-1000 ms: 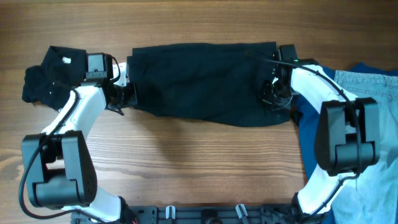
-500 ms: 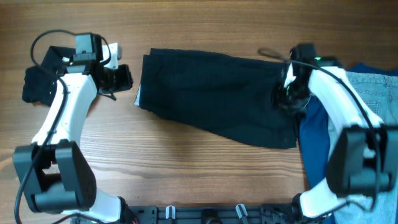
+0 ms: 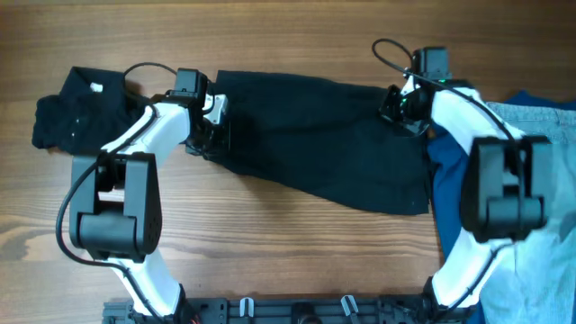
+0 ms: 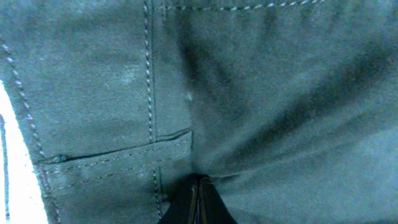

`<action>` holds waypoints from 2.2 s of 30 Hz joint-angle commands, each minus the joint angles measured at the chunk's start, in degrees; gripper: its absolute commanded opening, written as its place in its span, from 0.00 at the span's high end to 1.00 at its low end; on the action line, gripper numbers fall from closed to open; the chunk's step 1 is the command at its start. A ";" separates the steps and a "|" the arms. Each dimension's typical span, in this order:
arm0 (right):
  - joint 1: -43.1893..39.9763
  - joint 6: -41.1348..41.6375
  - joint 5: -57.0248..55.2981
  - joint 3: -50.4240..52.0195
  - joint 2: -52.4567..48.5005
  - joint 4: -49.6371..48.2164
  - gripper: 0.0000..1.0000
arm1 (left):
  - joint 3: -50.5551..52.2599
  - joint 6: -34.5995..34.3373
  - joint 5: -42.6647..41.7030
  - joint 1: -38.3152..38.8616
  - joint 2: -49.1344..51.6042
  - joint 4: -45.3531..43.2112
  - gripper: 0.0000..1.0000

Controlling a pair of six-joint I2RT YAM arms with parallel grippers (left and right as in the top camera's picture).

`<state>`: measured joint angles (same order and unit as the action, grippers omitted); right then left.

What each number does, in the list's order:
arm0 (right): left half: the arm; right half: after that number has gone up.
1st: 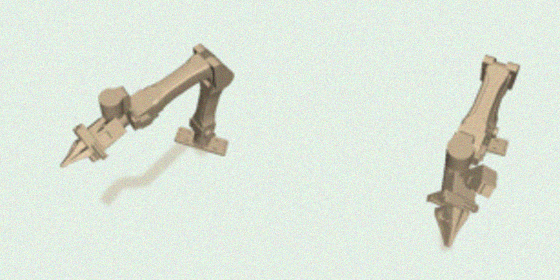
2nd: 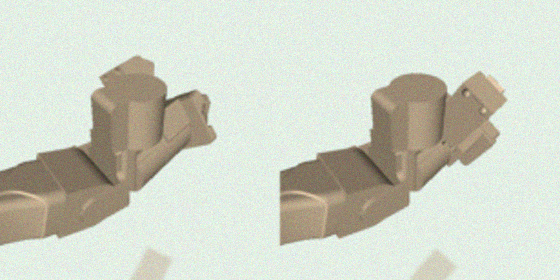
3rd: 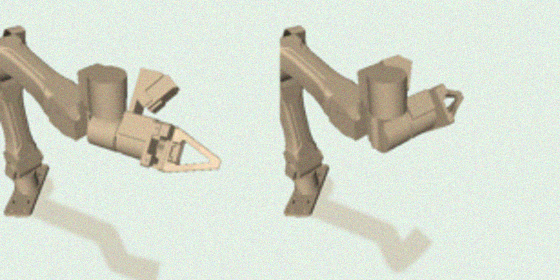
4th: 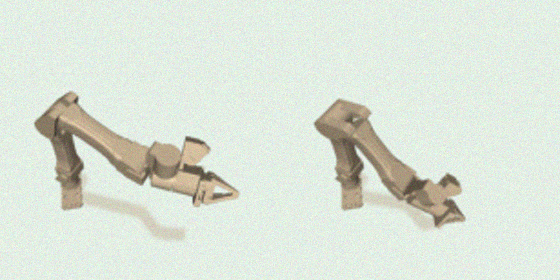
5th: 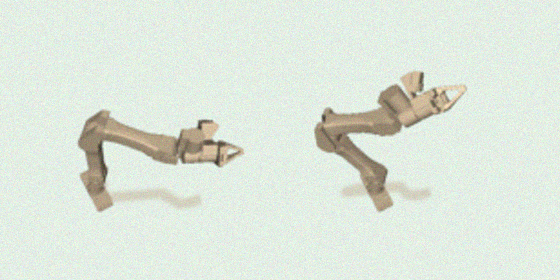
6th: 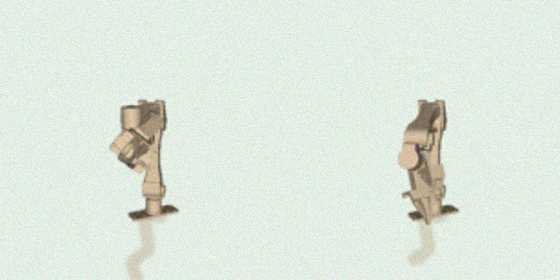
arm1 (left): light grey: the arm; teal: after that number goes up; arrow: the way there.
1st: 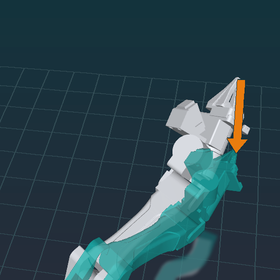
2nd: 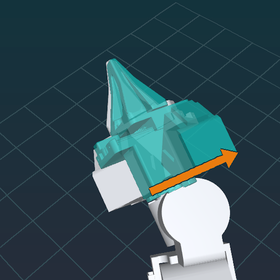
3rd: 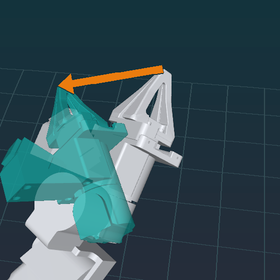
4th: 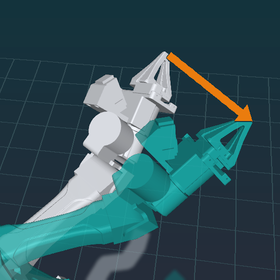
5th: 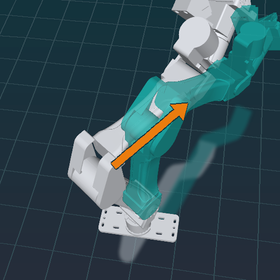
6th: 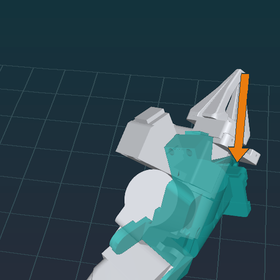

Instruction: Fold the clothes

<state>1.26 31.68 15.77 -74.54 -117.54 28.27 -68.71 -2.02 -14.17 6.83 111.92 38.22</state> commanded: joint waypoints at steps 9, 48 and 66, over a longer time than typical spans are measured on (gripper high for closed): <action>-7.76 -11.47 9.44 -2.25 0.35 -5.18 0.88 | 1.05 -5.90 13.60 -4.50 4.33 0.15 0.92; 17.49 -30.21 -2.10 5.66 -0.22 32.89 0.94 | -7.54 -17.07 -14.88 -10.25 5.66 -21.49 0.75; 15.89 -13.57 -2.67 0.02 8.33 23.91 0.88 | -3.72 -2.62 -5.95 -14.56 -2.51 4.57 0.11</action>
<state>17.98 10.09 14.44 -74.08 -107.77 53.60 -73.28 -9.80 -19.40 -7.88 104.88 44.27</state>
